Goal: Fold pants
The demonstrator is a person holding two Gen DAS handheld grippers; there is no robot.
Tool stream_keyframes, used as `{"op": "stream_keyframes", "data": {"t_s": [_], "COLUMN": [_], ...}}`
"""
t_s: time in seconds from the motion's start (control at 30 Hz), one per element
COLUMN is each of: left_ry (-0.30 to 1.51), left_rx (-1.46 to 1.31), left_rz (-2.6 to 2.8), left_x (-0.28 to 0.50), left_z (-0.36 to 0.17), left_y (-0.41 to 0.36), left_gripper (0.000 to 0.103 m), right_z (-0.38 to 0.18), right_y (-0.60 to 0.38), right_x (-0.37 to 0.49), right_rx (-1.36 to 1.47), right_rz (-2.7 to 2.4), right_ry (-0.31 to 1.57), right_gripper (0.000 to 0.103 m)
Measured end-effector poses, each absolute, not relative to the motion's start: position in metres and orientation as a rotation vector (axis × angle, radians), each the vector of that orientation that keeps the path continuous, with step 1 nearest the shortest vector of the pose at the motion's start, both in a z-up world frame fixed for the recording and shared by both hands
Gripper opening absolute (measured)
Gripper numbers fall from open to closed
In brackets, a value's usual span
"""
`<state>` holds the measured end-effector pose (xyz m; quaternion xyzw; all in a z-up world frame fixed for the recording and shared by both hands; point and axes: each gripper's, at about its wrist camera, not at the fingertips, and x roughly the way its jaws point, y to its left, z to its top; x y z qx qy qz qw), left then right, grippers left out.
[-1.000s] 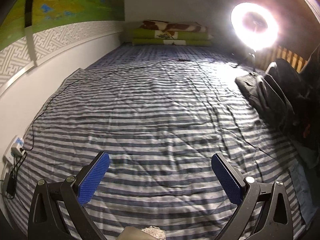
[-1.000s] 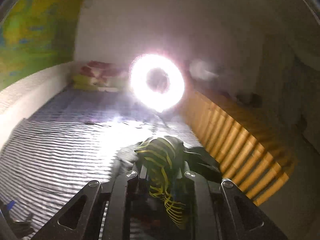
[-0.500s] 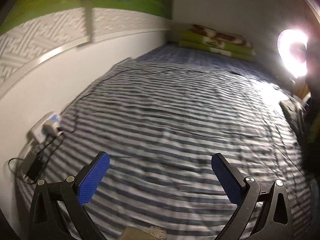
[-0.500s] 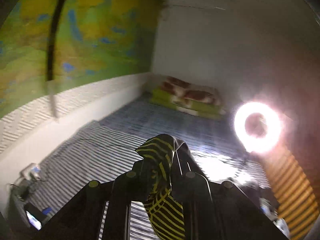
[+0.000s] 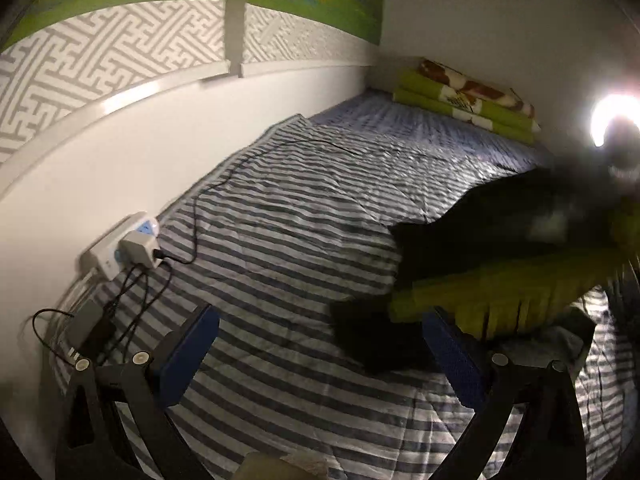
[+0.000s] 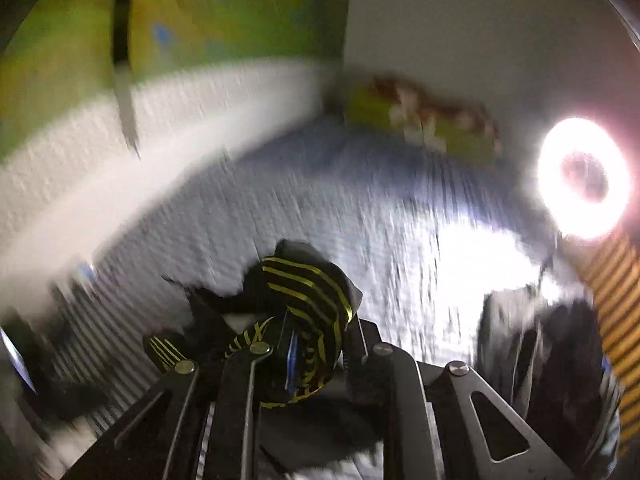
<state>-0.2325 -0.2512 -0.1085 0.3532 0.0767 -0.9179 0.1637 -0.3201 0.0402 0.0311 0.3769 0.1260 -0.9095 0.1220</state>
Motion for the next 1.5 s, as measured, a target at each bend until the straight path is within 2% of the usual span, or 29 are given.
{"op": "stream_keyframes", "data": {"t_s": [0.17, 0.3, 0.43, 0.6, 0.73, 0.9, 1.3, 1.5], "left_ry": [0.148, 0.062, -0.051, -0.187, -0.114, 0.106, 0.062, 0.114], "left_rx": [1.129, 1.267, 1.379, 1.488, 1.475, 1.433, 1.379, 1.38], "left_rz": [-2.667, -2.697, -2.673, -2.581, -2.601, -2.657, -2.7, -2.706], "left_x": [-0.258, -0.288, -0.31, -0.324, -0.32, -0.303, -0.289, -0.287], "left_z": [-0.127, -0.15, -0.182, -0.224, -0.227, -0.232, -0.232, -0.233], "left_y": [-0.212, -0.171, -0.14, -0.123, -0.128, -0.143, -0.141, -0.147], "left_gripper": [0.103, 0.103, 0.103, 0.103, 0.103, 0.103, 0.103, 0.103], "right_z": [-0.081, -0.125, -0.129, -0.112, -0.104, -0.11, -0.131, -0.143], "right_y": [0.11, 0.148, 0.178, 0.187, 0.187, 0.18, 0.159, 0.155], "right_x": [-0.303, -0.282, -0.274, -0.275, -0.276, -0.285, -0.322, -0.33], "right_rx": [1.46, 1.579, 1.59, 1.515, 1.453, 1.445, 1.444, 1.465], "right_rz": [-2.57, -2.557, -2.583, -2.654, -2.674, -2.656, -2.657, -2.642], "right_ry": [0.319, 0.315, 0.218, 0.257, 0.255, 0.217, 0.247, 0.227], "right_gripper": [0.024, 0.027, 0.035, 0.042, 0.044, 0.045, 0.045, 0.045]}}
